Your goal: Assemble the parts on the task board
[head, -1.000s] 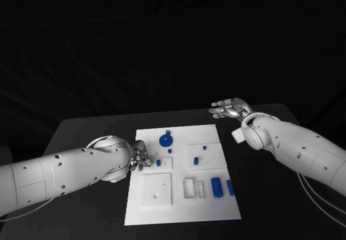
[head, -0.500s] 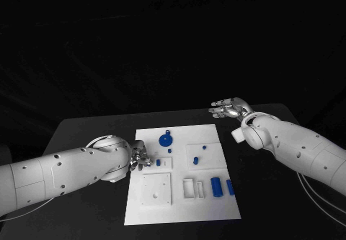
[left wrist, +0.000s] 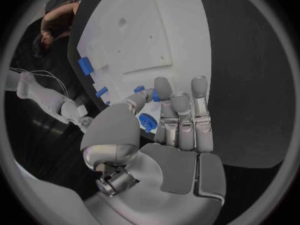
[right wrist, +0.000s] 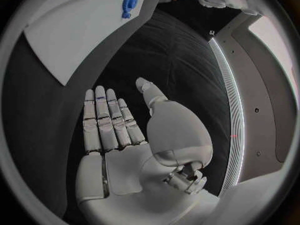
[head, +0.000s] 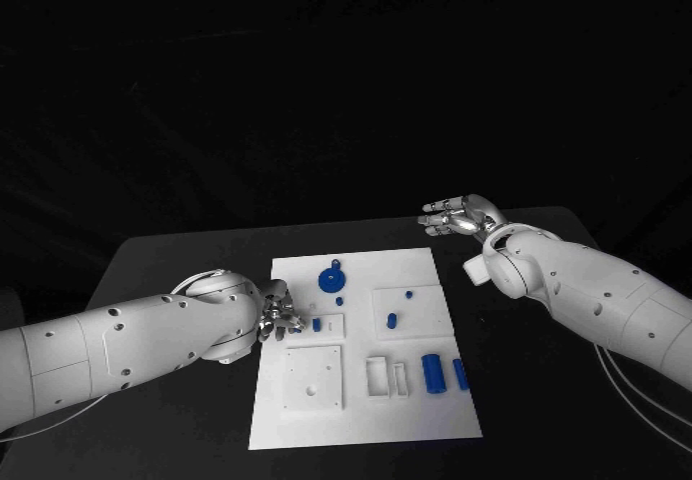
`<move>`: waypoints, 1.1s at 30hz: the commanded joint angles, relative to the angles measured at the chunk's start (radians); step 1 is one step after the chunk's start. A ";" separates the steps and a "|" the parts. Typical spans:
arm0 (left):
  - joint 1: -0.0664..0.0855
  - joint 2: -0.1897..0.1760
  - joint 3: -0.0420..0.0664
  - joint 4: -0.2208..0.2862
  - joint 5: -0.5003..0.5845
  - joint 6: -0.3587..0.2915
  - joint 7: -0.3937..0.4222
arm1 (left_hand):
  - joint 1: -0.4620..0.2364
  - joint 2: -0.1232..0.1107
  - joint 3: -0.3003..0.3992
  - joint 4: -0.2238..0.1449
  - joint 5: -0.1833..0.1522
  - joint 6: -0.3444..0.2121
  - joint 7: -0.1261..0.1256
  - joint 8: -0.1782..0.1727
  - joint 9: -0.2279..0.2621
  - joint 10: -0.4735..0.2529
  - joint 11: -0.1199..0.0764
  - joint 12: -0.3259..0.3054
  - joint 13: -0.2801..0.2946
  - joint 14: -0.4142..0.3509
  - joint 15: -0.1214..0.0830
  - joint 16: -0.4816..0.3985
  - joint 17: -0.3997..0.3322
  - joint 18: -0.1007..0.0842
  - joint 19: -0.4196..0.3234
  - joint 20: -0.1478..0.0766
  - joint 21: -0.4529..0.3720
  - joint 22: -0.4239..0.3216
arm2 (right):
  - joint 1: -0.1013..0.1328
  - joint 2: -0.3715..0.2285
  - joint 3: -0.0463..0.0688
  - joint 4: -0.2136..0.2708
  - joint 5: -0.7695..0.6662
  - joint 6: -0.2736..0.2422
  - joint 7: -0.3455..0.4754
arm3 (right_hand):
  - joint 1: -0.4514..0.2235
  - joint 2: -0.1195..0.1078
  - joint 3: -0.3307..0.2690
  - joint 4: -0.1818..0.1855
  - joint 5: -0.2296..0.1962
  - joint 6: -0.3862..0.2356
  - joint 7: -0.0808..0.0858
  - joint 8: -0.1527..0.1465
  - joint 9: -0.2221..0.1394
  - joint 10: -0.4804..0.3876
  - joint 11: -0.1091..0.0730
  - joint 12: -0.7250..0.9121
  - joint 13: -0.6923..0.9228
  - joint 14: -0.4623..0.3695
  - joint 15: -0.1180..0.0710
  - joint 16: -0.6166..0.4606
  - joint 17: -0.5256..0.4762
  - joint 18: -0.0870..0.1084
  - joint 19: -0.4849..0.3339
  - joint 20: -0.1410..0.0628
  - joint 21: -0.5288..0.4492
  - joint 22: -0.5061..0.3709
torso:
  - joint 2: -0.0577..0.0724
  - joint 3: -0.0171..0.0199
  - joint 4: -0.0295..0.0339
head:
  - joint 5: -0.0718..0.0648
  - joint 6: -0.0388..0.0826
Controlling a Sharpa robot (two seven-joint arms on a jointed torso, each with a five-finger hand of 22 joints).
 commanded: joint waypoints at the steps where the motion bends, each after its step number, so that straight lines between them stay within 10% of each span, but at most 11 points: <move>1: -0.006 0.003 -0.004 0.001 0.002 0.024 -0.010 | -0.001 0.000 -0.014 0.004 -0.062 0.017 -0.015 -0.007 -0.002 0.006 0.001 -0.006 0.001 0.007 0.000 -0.005 0.002 -0.011 0.008 -0.001 -0.006 0.018 | 0.000 0.000 0.001 0.002 0.000 0.012 0.006 | -0.002 0.002 0.003 0.001 0.005 -0.004 -0.001 -0.004 -0.001 -0.005 -0.002 -0.004 -0.002 -0.007 0.002 -0.005 -0.002 -0.015 -0.005 0.000 0.001 -0.002 | 0.000 0.0006 -0.0003 | 0.000 0.000; 33: -0.006 -0.002 -0.003 -0.006 -0.006 0.015 -0.024 | 0.011 -0.004 -0.035 0.022 -0.081 0.022 -0.015 -0.017 -0.004 0.007 0.001 -0.007 0.004 0.009 -0.001 -0.008 0.006 -0.014 0.013 -0.003 -0.014 0.019 | 0.000 -0.001 0.001 0.001 0.000 0.012 0.005 | -0.001 0.002 0.004 0.001 0.007 -0.003 -0.001 -0.004 -0.001 -0.005 -0.002 -0.004 -0.002 -0.007 0.002 -0.005 -0.002 -0.015 -0.005 0.000 0.001 -0.002 | 0.000 -0.0005 0.0000 | -0.002 0.000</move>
